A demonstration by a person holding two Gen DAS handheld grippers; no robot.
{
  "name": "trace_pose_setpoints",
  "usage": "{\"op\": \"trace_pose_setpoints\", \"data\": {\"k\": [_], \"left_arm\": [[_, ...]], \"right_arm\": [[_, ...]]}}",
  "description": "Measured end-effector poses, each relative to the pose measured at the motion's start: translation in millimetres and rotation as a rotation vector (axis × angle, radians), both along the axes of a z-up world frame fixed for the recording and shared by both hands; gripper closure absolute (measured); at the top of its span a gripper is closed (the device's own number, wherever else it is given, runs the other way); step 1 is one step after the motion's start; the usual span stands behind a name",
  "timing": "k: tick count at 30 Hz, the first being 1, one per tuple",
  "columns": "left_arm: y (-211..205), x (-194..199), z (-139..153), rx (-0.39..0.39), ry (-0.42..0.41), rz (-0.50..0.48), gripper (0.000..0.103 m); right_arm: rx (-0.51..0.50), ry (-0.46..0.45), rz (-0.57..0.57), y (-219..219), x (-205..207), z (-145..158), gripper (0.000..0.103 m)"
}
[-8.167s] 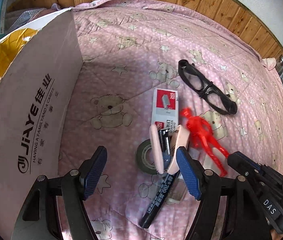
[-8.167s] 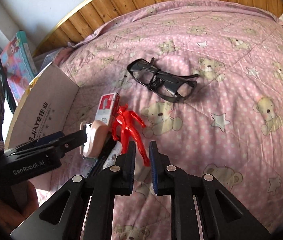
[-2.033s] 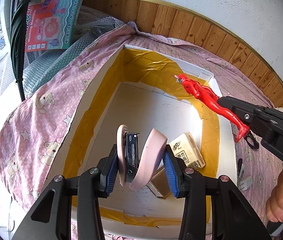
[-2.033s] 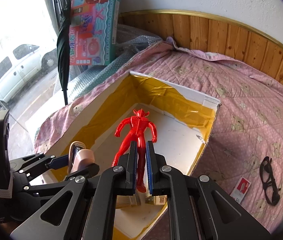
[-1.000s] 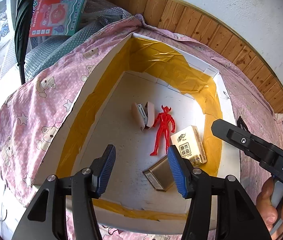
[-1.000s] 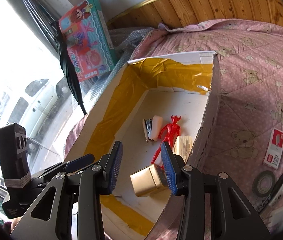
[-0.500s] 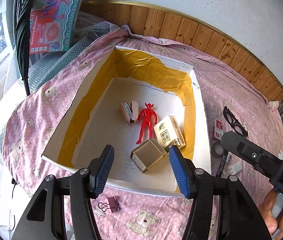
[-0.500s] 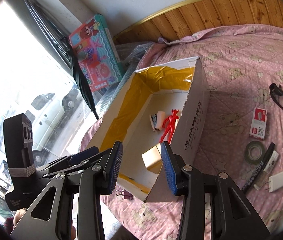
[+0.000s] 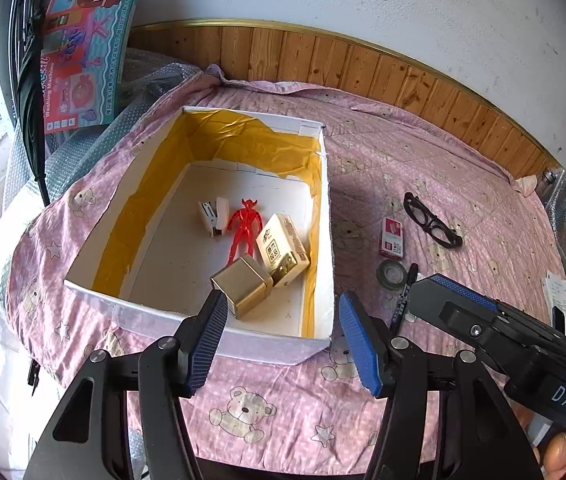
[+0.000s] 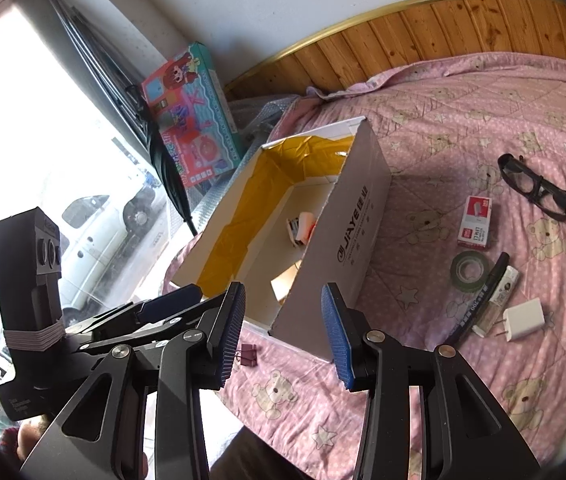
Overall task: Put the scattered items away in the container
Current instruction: 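Move both open tools toward the black marker and tape roll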
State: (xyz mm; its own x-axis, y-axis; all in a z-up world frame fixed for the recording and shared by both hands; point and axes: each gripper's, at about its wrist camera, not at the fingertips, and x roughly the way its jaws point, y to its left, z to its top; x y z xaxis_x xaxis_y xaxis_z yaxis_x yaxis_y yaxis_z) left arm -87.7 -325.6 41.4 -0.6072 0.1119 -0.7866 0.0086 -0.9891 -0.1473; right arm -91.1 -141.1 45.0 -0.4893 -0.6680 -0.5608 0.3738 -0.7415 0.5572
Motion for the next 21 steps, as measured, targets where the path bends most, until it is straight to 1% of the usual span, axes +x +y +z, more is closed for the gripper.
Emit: {"op": "trace_pose_setpoints", "data": {"k": [8,11,16,21], "left_arm": [[48.8,5.0,-5.9,-0.02,-0.017,-0.084,0.043],[67.9,4.4,-10.2,-0.028,-0.026,-0.119,0.04],[95.3,1.5,-24.4,-0.036,-0.057,-0.165,0.04],[117.0,-4.5,-41.1,-0.041,-0.093,-0.197,0.04]], "right_arm": [[-0.02,-0.018,-0.064,43.6,9.1,-11.3,0.059],[-0.026,-0.03,-0.1,64.3,10.0,-19.1,0.059],[-0.036,-0.073,-0.166,100.2,9.1,-37.9,0.059],[-0.041,-0.107,-0.208,127.9,6.0,-53.1,0.059]]}}
